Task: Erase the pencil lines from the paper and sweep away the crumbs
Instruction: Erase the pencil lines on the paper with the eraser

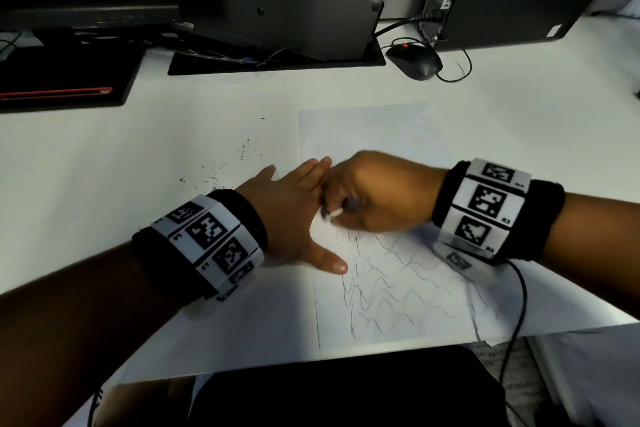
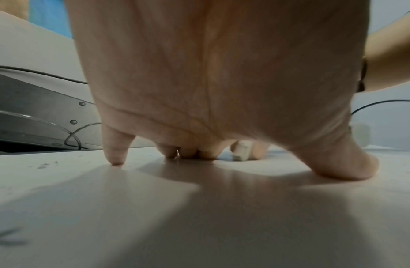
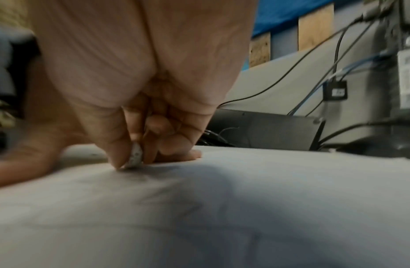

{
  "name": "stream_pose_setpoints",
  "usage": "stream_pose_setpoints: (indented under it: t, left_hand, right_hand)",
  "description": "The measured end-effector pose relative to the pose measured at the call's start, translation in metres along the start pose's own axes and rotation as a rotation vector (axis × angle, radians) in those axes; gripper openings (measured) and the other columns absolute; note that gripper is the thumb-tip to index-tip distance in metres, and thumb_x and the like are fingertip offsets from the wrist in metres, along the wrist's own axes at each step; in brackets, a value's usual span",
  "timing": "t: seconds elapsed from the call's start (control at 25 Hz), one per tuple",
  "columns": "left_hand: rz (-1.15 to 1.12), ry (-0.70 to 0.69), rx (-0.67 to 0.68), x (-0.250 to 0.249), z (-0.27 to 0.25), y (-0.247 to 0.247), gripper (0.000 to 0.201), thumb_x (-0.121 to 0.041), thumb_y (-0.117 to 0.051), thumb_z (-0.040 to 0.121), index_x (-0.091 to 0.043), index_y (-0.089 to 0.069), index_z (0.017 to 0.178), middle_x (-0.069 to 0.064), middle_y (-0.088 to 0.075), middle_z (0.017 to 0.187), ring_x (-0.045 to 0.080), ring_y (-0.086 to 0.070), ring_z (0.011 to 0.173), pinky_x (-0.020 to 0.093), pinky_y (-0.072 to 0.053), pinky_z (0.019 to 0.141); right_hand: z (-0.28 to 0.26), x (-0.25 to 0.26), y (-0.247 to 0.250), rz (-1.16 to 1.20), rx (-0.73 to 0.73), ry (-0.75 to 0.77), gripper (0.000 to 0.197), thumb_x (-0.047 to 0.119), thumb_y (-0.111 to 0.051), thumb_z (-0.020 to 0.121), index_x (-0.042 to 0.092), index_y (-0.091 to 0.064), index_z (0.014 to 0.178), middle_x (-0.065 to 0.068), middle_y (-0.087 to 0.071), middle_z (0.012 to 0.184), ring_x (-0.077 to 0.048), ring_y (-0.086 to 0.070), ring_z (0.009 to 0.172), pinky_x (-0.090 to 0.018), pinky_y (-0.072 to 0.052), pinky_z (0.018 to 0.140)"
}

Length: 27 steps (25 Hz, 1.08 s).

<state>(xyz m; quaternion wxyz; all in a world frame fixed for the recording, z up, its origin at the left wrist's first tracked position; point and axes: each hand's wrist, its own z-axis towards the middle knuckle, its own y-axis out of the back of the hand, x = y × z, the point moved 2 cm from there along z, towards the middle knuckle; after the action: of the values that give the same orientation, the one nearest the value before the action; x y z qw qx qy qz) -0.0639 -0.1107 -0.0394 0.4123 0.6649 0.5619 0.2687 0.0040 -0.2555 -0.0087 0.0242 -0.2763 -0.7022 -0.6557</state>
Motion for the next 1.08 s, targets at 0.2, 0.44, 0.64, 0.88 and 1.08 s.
stream_pose_setpoints:
  t: [0.2,0.44,0.64,0.88,1.08]
  left_hand:
    - [-0.038,-0.011,-0.015,0.002,0.003,0.0,0.136,-0.101,-0.042,0.05,-0.035,0.017,0.154,-0.013,0.02,0.163,0.006,0.016,0.149,0.048,-0.001,0.123]
    - [0.034,0.021,0.012,0.0,0.001,0.003,0.141,-0.1,-0.037,0.052,-0.023,0.023,0.154,-0.008,0.03,0.16,0.006,0.022,0.148,0.045,0.0,0.123]
    - [0.032,0.026,0.007,0.001,0.0,0.002,0.142,-0.1,-0.037,0.053,-0.021,0.024,0.154,-0.008,0.029,0.161,0.006,0.022,0.148,0.045,-0.001,0.123]
    - [0.038,0.021,0.01,0.0,0.0,0.003,0.142,-0.1,-0.038,0.053,-0.021,0.024,0.154,-0.008,0.029,0.161,0.007,0.021,0.148,0.045,-0.001,0.123]
    - [0.039,0.022,0.009,0.0,0.001,0.003,0.143,-0.101,-0.036,0.051,-0.021,0.024,0.154,-0.007,0.028,0.161,0.007,0.021,0.149,0.044,-0.001,0.123]
  right_hand:
    - [0.004,-0.004,0.007,-0.059,-0.057,-0.053,0.012,0.025,-0.065,0.084,0.022,-0.073,0.092,0.008,-0.07,0.09,-0.011,-0.063,0.08,-0.032,-0.053,0.075]
    - [-0.008,-0.01,0.012,-0.019,-0.019,-0.121,0.014,0.027,-0.067,0.082,0.027,-0.074,0.095,0.011,-0.07,0.09,-0.006,-0.062,0.079,-0.03,-0.053,0.077]
    - [-0.016,0.003,0.003,-0.006,0.084,-0.043,0.012,0.027,-0.067,0.084,0.024,-0.073,0.094,0.013,-0.068,0.088,0.001,-0.055,0.072,-0.015,-0.044,0.069]
    - [-0.015,0.005,0.002,-0.041,0.05,-0.042,0.014,0.025,-0.066,0.082,0.025,-0.074,0.093,0.01,-0.07,0.089,-0.003,-0.058,0.076,-0.021,-0.047,0.072]
    - [-0.011,-0.003,0.009,-0.064,-0.01,-0.098,0.015,0.028,-0.063,0.086,0.025,-0.073,0.096,0.01,-0.07,0.09,-0.006,-0.06,0.077,-0.022,-0.048,0.073]
